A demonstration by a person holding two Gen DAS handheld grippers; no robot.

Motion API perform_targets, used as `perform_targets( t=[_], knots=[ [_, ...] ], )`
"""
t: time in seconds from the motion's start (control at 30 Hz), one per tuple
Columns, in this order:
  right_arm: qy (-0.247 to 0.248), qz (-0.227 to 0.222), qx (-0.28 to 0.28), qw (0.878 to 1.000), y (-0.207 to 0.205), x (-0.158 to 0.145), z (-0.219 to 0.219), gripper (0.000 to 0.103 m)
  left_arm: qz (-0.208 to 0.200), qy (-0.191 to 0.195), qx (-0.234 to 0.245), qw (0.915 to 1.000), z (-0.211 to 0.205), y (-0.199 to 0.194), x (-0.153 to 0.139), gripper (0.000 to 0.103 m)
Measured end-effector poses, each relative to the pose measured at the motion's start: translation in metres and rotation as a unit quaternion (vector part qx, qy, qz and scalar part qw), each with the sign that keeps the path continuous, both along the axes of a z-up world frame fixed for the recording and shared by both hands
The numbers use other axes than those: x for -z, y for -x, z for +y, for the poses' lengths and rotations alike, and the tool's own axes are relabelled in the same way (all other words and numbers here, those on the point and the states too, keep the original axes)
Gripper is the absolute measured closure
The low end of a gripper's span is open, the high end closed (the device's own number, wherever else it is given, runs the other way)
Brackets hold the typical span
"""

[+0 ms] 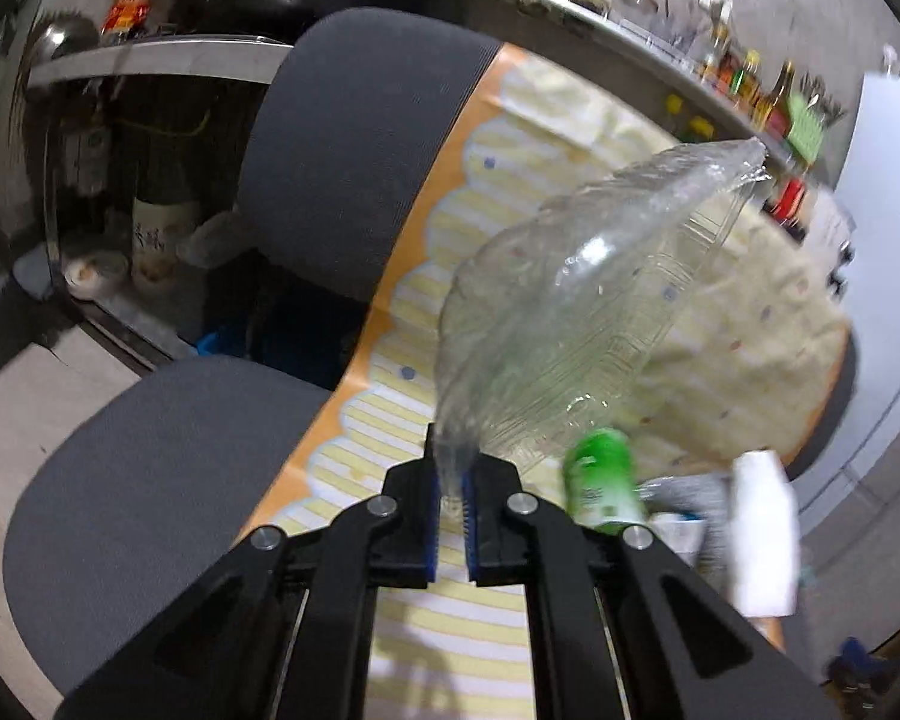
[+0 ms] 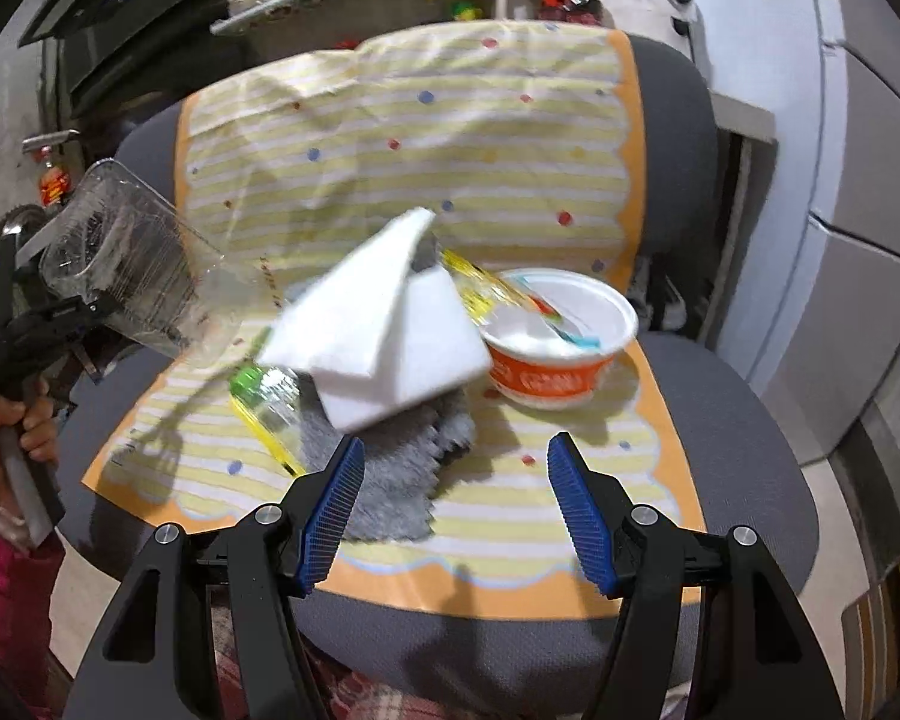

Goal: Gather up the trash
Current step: 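Grasp the white tissue with the right gripper while the left holds the bottle, then carry bottle and tissue to the pink-lined bin and open both grippers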

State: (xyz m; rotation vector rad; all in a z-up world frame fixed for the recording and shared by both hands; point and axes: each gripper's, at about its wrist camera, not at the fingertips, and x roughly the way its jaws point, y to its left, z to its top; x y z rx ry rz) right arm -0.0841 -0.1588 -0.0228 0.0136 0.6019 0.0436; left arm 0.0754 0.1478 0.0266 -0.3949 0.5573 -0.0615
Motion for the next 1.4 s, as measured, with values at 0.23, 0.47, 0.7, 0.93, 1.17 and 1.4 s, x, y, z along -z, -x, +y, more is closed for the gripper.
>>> perform_targets(
  t=[0.23, 0.47, 0.7, 0.93, 1.17, 1.4],
  knots=[
    [-0.038, -0.022, -0.055, 0.998, -0.030, -0.004, 0.027, 0.050, -0.012, 0.028, 0.041, 0.9987, -0.019, 0.024, -0.018, 0.099],
    [-0.034, 0.006, -0.042, 0.999, -0.074, 0.008, 0.037, 0.055, 0.000, 0.040, 0.041, 0.9984, -0.018, 0.021, -0.015, 0.099],
    [-0.076, 0.019, -0.059, 0.995, -0.090, 0.012, 0.032, 0.094, -0.004, 0.030, 0.031, 0.9991, -0.017, 0.021, -0.016, 0.099],
    [-0.059, -0.066, -0.094, 0.992, -0.092, -0.039, 0.042, 0.102, -0.023, 0.028, 0.030, 0.9989, -0.021, 0.031, -0.032, 0.099],
    [-0.047, -0.169, -0.083, 0.981, -0.023, -0.105, 0.026, 0.102, -0.056, 0.035, 0.063, 0.9958, -0.041, 0.052, -0.062, 0.099],
    [-0.015, -0.188, -0.015, 0.982, 0.061, -0.115, -0.022, 0.102, -0.076, 0.037, 0.172, 0.9815, -0.112, 0.077, -0.078, 0.099]
  ],
)
